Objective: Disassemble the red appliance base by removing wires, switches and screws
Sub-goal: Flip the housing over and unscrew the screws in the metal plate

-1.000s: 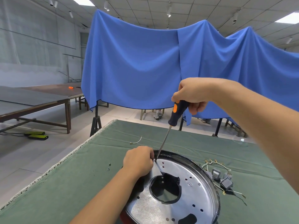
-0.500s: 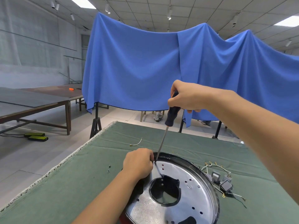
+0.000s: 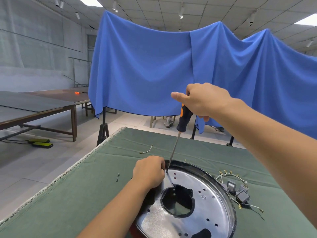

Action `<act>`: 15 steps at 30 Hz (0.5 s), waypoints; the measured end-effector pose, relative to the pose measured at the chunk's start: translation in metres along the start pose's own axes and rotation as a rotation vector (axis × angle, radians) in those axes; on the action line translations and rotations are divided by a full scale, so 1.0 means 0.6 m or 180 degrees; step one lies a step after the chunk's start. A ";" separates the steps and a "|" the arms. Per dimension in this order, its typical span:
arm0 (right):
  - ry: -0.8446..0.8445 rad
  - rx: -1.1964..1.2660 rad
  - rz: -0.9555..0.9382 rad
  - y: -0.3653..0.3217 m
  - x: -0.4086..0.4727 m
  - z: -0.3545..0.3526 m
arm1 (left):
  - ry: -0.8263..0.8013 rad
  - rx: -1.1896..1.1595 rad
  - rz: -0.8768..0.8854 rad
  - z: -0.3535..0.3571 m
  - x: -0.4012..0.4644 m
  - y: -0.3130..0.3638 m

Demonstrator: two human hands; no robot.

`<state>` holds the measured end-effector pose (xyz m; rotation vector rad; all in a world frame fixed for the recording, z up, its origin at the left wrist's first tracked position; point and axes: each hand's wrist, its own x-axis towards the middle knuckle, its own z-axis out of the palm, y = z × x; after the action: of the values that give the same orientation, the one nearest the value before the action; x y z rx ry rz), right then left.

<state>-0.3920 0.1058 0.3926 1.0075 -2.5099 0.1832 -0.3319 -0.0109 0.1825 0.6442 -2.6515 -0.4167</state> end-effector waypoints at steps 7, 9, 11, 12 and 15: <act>-0.0699 0.1252 0.0010 -0.013 0.004 -0.005 | 0.0023 0.0005 -0.0007 0.002 0.002 -0.001; -0.0381 0.0944 0.0005 -0.014 0.001 0.002 | 0.0026 0.0001 -0.0012 0.002 0.002 -0.002; -0.0039 0.0618 0.0098 -0.015 -0.001 0.008 | 0.0023 0.0024 0.0001 0.003 0.001 -0.001; 0.0104 0.0513 0.0152 -0.016 -0.001 0.009 | 0.0022 0.0034 0.0006 0.003 0.001 -0.001; -0.0026 0.0569 0.0128 -0.017 0.003 0.006 | 0.0020 0.0034 0.0005 0.003 0.002 -0.002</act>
<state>-0.3875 0.0962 0.3901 1.0277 -2.5579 0.4228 -0.3330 -0.0121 0.1811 0.6454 -2.6498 -0.3996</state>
